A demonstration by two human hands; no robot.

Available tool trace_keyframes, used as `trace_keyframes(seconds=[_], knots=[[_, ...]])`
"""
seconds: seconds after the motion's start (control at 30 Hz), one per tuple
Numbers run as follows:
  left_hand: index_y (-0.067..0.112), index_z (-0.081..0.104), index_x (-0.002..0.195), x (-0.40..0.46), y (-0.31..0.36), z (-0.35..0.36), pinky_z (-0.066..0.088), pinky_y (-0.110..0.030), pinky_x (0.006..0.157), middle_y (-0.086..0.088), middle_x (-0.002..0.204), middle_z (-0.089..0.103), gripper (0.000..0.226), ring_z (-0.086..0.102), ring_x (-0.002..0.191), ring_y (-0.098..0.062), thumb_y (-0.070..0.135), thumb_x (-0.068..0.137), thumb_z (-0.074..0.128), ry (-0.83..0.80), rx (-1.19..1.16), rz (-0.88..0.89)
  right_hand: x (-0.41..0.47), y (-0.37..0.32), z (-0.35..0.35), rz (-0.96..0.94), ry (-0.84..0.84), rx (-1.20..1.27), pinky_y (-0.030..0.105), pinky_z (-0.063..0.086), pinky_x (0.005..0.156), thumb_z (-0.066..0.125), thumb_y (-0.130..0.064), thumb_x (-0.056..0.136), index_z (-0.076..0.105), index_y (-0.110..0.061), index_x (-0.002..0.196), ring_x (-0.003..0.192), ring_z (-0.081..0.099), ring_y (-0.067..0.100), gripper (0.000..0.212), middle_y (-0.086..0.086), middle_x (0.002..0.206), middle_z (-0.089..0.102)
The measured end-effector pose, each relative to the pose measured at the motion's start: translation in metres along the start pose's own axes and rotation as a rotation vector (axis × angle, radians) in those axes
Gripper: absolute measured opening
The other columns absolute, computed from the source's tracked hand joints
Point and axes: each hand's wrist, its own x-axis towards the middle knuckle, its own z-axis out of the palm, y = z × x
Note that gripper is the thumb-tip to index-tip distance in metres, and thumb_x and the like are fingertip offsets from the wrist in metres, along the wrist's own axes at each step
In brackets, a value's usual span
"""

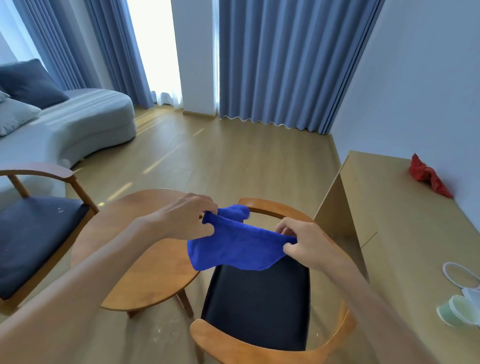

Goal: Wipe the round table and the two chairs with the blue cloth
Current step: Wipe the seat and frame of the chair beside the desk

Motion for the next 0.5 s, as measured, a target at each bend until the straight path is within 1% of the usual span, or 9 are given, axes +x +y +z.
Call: trace_keyframes(seconds=[0.07,0.1,0.17,0.2,0.23,0.3,0.37,0.43,0.5], knots=[[0.025,0.041,0.059,-0.002,0.003,-0.004,0.047,-0.040,0.072,0.006,0.080,0.057,0.022,0.052,0.076,-0.023,0.012,0.068,0.056,0.023,0.013,0.033,0.006,0.003,0.006,-0.001,-0.029,-0.029,0.021,0.046,0.069,0.057,-0.002,0.078,0.060,-0.026,0.088,0.079,0.059,0.008,0.026,-0.008,0.083,0.063],[0.024,0.043,0.059,-0.004,0.006,-0.005,0.047,-0.041,0.072,0.006,0.084,0.060,0.020,0.053,0.077,-0.022,0.011,0.067,0.056,0.030,0.016,0.051,0.009,0.004,0.008,0.001,-0.043,-0.048,0.024,0.047,0.072,0.057,-0.002,0.079,0.061,-0.024,0.088,0.081,0.059,0.011,0.024,-0.006,0.086,0.063],[0.016,0.050,0.063,-0.006,0.010,-0.004,0.048,-0.043,0.074,0.004,0.090,0.064,0.008,0.057,0.081,-0.022,0.011,0.067,0.055,0.042,0.011,0.095,0.012,0.007,0.013,0.008,-0.053,-0.088,0.020,0.045,0.072,0.058,-0.003,0.080,0.060,-0.024,0.086,0.085,0.057,0.012,0.021,-0.006,0.092,0.060],[0.013,0.053,0.066,-0.007,0.012,-0.004,0.048,-0.043,0.075,0.004,0.092,0.065,0.002,0.058,0.082,-0.022,0.011,0.067,0.054,0.049,0.008,0.123,0.013,0.008,0.017,0.010,-0.049,-0.093,0.017,0.042,0.071,0.059,-0.004,0.081,0.061,-0.023,0.084,0.088,0.056,0.012,0.020,-0.006,0.099,0.058],[0.011,0.055,0.068,-0.008,0.015,-0.003,0.049,-0.042,0.075,0.004,0.093,0.066,0.005,0.058,0.082,-0.022,0.013,0.067,0.052,0.057,0.007,0.148,0.013,0.010,0.021,0.009,-0.046,-0.084,0.015,0.042,0.073,0.061,-0.004,0.081,0.063,-0.022,0.084,0.090,0.055,0.010,0.018,-0.007,0.109,0.055],[0.009,0.059,0.071,-0.009,0.020,-0.003,0.049,-0.040,0.075,0.006,0.094,0.066,0.016,0.059,0.081,-0.020,0.018,0.065,0.047,0.078,0.023,0.199,0.014,0.014,0.029,-0.007,-0.048,-0.052,0.019,0.047,0.081,0.063,-0.004,0.081,0.068,-0.017,0.086,0.097,0.055,0.009,0.015,-0.009,0.132,0.044],[0.008,0.062,0.074,-0.009,0.025,-0.006,0.049,-0.034,0.074,0.008,0.096,0.066,0.020,0.058,0.080,-0.015,0.019,0.066,0.046,0.090,0.045,0.222,0.016,0.017,0.037,-0.028,-0.072,-0.024,0.027,0.047,0.091,0.065,-0.003,0.079,0.069,-0.017,0.084,0.113,0.052,0.011,0.016,-0.010,0.148,0.032],[0.009,0.062,0.074,-0.009,0.027,-0.009,0.044,-0.018,0.069,0.009,0.097,0.065,0.012,0.054,0.074,-0.006,0.013,0.070,0.051,0.085,0.065,0.209,0.018,0.018,0.042,-0.050,-0.116,0.006,0.031,0.039,0.101,0.065,-0.003,0.076,0.066,-0.024,0.077,0.132,0.037,0.015,0.021,-0.012,0.152,0.028],[0.012,0.058,0.072,-0.008,0.030,-0.012,0.036,-0.009,0.065,0.009,0.098,0.063,0.007,0.048,0.069,0.000,0.006,0.073,0.053,0.083,0.087,0.197,0.020,0.017,0.046,-0.074,-0.146,0.053,0.031,0.030,0.103,0.063,-0.002,0.074,0.063,-0.031,0.071,0.140,0.023,0.013,0.029,-0.013,0.153,0.027]])
